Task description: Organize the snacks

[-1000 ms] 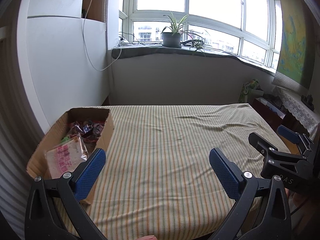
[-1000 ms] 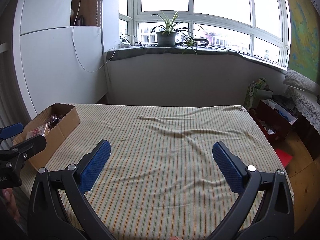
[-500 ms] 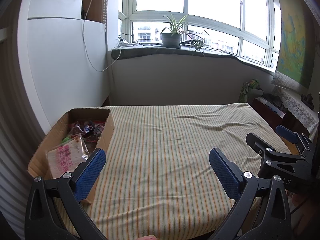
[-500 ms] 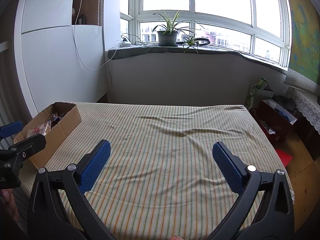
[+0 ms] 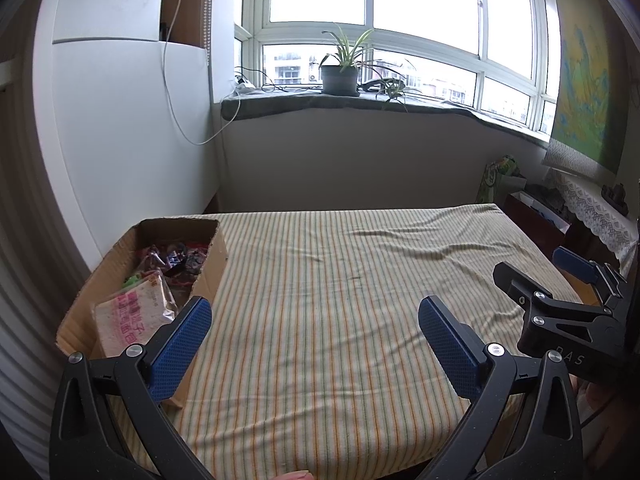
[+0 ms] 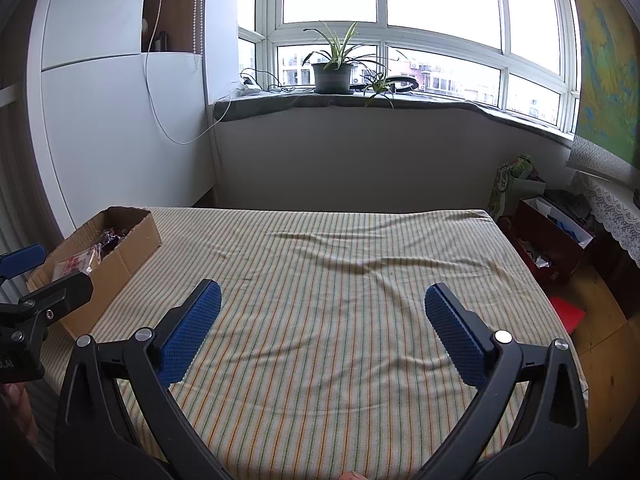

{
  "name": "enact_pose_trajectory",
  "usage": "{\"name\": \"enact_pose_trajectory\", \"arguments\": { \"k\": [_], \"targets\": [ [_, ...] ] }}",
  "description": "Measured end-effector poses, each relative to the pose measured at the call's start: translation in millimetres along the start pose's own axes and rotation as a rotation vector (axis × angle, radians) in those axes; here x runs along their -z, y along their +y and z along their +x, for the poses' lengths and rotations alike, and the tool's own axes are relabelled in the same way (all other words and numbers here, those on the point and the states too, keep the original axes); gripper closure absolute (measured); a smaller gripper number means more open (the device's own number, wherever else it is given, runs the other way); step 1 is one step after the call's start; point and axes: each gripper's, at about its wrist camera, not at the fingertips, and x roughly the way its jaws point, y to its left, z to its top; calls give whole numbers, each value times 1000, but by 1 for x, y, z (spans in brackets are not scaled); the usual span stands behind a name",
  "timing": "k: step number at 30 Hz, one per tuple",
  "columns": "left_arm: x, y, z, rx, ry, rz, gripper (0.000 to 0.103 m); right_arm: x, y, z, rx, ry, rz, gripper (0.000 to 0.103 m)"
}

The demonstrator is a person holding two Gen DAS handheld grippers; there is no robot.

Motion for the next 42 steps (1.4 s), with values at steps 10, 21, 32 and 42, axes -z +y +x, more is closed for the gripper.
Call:
{"name": "enact_pose_trajectory", "arguments": {
  "k": [10,21,32,42],
  "targets": [
    [0,1,-1,0,-4,1,0,0,2,0,2,0,0,0],
    [-1,-5,2,-37,18,23,0,0,1,0,0,2,-1,0],
    [0,-6,1,33,28,9,0,4,-3,2,1,8,-2,0],
    [2,-7,3,34,40,1,0,4,-6,4,-3,14,-6,0]
  ]
}}
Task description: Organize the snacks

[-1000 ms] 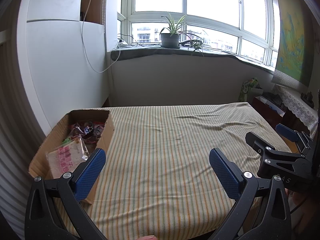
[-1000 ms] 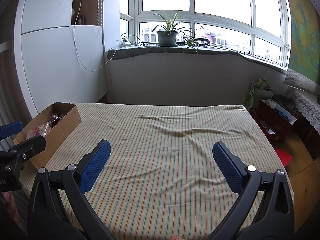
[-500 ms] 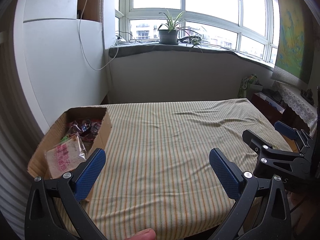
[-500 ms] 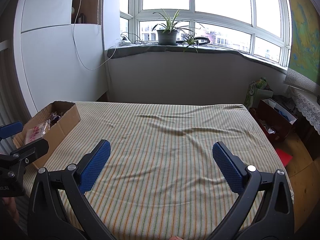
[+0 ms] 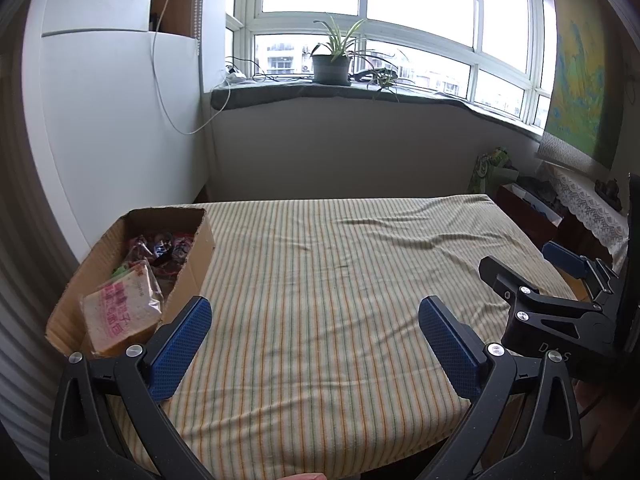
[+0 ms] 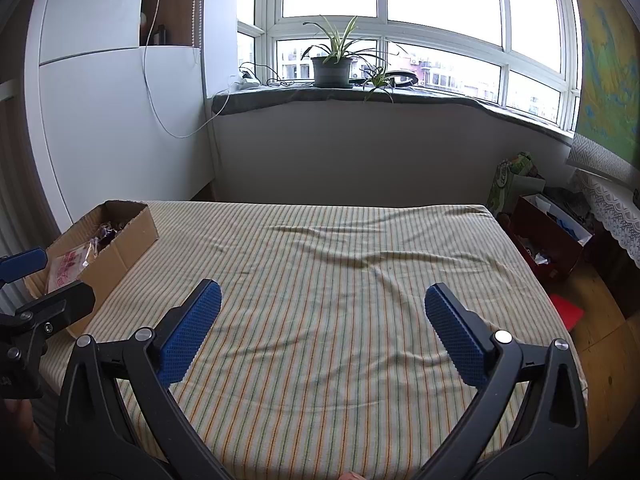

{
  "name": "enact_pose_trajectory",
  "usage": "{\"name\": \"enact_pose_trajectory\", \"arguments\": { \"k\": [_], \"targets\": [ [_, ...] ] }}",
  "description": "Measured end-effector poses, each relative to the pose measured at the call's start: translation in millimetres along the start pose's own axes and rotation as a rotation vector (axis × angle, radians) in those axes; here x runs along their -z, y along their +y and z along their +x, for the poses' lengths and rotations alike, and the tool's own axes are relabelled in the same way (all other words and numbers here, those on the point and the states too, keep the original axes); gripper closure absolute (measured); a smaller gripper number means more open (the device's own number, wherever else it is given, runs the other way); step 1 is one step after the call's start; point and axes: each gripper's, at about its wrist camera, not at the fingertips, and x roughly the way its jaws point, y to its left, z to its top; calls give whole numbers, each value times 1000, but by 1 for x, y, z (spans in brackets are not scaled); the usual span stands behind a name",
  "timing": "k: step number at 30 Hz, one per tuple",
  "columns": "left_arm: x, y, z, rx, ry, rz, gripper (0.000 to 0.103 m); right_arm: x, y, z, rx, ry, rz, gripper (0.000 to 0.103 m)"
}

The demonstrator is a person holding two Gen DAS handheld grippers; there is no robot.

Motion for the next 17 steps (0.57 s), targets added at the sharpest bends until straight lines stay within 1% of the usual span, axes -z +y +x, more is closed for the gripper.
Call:
{"name": "enact_pose_trajectory", "arguments": {
  "k": [9,14,17],
  "targets": [
    [3,2,4,-10,13,-7,0,2,-1,1,-2,8,-4,0],
    [5,5,4,-46,8,-9,0,2,-1,1,-2,8,-4,0],
    [5,7,4,-34,8,-15,0,1,-1,1,-3,8,-5,0]
  ]
}}
